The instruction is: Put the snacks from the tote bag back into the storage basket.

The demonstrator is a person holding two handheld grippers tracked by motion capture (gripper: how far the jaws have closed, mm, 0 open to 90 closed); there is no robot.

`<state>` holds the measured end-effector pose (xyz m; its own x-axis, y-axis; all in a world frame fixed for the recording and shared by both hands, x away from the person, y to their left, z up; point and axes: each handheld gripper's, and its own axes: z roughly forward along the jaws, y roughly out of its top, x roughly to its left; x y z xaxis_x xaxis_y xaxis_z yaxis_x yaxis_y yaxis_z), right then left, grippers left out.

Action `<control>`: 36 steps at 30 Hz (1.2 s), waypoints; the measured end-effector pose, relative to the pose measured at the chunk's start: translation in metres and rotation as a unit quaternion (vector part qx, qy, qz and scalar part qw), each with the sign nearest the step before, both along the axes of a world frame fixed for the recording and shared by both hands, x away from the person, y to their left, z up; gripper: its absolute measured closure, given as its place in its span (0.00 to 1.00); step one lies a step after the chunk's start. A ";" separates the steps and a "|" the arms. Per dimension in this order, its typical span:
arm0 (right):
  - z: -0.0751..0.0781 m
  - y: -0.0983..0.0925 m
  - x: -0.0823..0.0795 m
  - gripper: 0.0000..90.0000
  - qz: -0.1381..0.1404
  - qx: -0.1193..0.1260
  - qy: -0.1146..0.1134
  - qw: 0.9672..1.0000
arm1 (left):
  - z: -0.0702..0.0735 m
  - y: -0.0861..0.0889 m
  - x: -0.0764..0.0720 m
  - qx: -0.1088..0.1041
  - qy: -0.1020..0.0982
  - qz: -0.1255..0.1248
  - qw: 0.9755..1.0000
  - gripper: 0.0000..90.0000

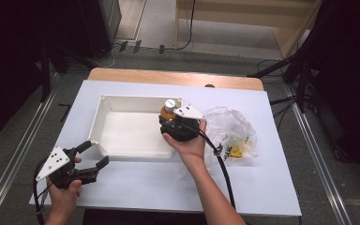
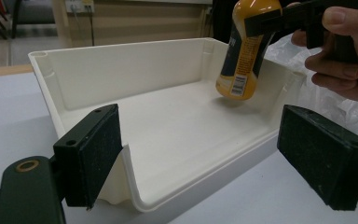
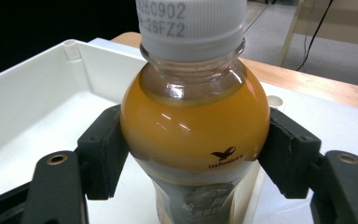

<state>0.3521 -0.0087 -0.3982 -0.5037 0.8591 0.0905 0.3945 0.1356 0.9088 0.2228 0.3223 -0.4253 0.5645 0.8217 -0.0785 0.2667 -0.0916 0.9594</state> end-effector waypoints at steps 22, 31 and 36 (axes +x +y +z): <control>-0.009 0.000 0.001 0.34 0.003 -0.008 0.013 1.000 | 0.000 0.001 -0.001 0.001 -0.003 0.005 1.000 0.16; -0.012 -0.003 0.001 0.33 -0.001 -0.016 0.009 1.000 | 0.000 0.000 0.000 0.002 -0.003 0.007 1.000 0.16; -0.011 -0.003 0.000 0.33 0.009 -0.015 0.005 1.000 | 0.001 -0.001 0.000 0.002 -0.002 0.008 1.000 0.15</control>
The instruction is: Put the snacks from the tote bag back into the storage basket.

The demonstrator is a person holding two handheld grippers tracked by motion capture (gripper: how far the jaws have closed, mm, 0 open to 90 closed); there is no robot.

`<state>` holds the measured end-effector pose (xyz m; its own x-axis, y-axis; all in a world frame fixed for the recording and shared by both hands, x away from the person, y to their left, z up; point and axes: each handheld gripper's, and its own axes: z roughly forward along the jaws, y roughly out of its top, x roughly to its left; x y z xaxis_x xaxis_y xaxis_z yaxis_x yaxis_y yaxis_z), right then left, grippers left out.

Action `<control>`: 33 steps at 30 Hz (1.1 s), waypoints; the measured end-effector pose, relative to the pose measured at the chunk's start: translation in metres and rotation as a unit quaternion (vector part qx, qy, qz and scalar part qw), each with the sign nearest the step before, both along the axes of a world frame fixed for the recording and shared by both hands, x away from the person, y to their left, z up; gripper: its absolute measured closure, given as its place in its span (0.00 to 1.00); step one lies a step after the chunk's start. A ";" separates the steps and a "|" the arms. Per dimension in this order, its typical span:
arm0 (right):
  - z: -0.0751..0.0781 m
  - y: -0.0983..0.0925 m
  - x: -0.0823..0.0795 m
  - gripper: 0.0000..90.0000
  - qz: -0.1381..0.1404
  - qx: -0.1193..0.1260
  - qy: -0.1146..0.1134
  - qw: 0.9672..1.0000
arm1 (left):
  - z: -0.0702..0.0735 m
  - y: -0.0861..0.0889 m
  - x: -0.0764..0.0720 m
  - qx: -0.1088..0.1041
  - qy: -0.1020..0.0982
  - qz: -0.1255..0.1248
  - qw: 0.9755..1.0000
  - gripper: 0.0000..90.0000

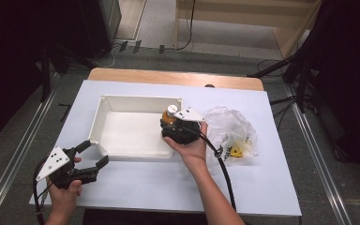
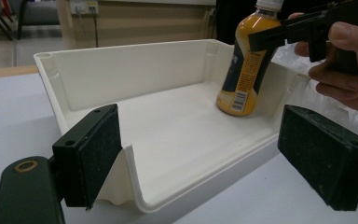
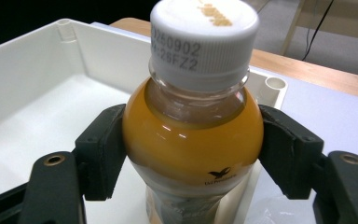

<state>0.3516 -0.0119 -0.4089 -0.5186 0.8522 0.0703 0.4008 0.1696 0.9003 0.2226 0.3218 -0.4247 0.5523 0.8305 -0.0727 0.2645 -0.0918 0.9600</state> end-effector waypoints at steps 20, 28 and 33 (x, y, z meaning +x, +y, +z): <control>0.020 -0.017 -0.009 0.25 0.015 0.045 -0.032 0.998 | 0.000 -0.002 0.000 0.001 -0.004 -0.001 1.000 0.14; 0.025 -0.028 -0.012 0.25 0.012 0.050 -0.038 0.998 | -0.001 -0.003 0.002 0.002 -0.003 -0.003 1.000 0.14; 0.027 -0.033 -0.015 0.24 0.013 0.049 -0.039 0.998 | -0.002 -0.005 0.002 0.003 -0.002 -0.003 1.000 0.13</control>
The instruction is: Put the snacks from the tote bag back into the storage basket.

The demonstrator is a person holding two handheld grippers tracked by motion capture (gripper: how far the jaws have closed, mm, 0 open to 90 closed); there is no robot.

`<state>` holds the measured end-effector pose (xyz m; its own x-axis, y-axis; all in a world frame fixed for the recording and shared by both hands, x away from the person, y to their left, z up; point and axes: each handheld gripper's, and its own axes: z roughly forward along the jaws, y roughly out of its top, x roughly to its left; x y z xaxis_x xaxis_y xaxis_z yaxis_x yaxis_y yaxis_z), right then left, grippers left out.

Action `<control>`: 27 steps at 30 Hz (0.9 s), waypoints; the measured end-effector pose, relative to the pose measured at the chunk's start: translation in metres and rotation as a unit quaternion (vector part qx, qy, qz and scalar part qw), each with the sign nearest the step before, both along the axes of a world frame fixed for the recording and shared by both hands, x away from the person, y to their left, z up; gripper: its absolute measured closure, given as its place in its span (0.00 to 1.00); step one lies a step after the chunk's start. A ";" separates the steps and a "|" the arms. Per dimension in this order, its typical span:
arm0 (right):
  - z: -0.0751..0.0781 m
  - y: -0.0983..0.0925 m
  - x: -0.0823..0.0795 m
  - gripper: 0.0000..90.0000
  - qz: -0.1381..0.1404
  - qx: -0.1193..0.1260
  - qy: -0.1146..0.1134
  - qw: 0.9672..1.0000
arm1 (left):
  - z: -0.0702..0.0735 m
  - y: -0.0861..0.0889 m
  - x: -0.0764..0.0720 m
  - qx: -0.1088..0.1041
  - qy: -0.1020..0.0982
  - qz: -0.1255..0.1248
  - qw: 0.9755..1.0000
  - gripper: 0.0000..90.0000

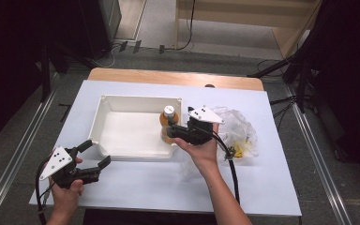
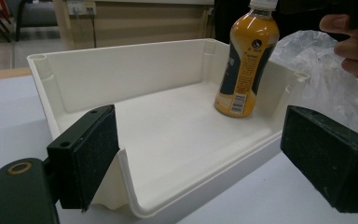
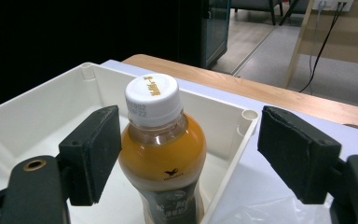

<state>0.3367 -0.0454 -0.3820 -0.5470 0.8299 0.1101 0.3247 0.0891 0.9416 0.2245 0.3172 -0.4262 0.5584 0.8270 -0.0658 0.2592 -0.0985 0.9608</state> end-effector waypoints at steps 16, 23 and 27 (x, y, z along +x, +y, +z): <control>0.004 -0.024 -0.008 0.24 -0.010 0.003 -0.006 1.000 | -0.001 -0.001 0.001 0.005 0.000 -0.002 1.000 0.12; 0.004 -0.035 -0.009 0.25 -0.017 0.007 -0.009 1.000 | -0.002 -0.001 0.001 0.005 0.001 -0.001 1.000 0.11; 0.002 -0.044 -0.011 0.26 -0.025 0.007 -0.010 1.000 | -0.002 -0.001 0.001 0.006 0.001 0.000 1.000 0.11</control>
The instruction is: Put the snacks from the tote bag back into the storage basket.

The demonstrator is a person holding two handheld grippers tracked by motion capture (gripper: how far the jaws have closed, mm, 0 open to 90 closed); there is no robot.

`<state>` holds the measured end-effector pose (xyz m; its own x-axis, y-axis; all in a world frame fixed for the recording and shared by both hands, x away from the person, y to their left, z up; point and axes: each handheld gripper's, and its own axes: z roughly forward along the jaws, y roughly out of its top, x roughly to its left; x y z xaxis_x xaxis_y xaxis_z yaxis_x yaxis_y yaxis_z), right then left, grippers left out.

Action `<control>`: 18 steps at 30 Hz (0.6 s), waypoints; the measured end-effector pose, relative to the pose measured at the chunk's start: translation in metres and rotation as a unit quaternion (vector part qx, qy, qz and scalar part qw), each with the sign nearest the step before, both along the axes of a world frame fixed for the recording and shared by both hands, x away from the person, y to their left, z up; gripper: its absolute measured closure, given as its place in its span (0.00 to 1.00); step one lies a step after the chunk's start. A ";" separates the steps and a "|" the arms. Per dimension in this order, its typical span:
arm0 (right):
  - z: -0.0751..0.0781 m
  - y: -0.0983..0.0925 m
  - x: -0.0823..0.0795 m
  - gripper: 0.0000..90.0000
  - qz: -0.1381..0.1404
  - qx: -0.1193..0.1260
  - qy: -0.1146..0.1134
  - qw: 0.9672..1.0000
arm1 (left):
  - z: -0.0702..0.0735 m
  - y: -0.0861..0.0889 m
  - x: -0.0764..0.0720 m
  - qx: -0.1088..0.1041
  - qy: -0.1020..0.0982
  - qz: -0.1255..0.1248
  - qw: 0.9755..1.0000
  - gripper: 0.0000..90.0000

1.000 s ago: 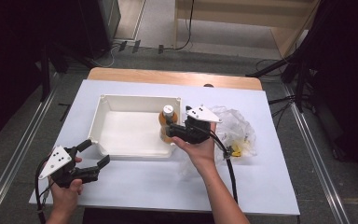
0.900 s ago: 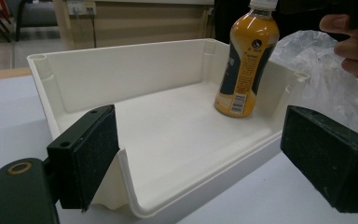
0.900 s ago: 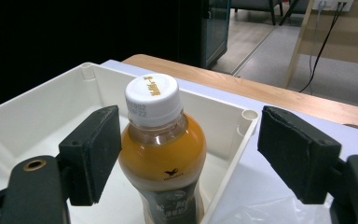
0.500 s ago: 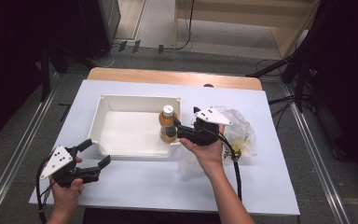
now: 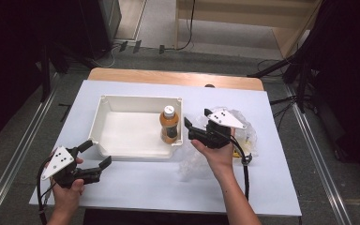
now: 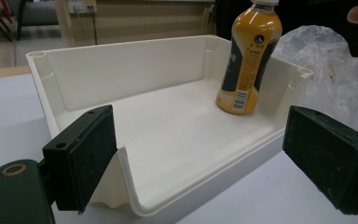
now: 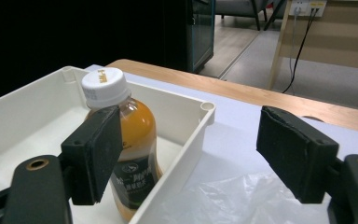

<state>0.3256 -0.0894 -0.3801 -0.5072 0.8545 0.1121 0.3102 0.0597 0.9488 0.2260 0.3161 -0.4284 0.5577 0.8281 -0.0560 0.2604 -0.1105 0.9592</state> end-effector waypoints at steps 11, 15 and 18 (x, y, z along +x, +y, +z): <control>-0.006 -0.020 -0.007 0.27 -0.011 0.000 -0.003 1.000 | 0.000 -0.001 0.000 0.003 0.001 0.002 1.000 0.11; -0.006 -0.028 -0.010 0.27 -0.018 0.001 -0.005 1.000 | 0.000 0.000 0.000 0.003 0.001 0.003 1.000 0.11; -0.007 -0.034 -0.012 0.27 -0.023 0.003 -0.004 1.000 | 0.000 -0.001 0.000 0.004 -0.001 0.004 1.000 0.11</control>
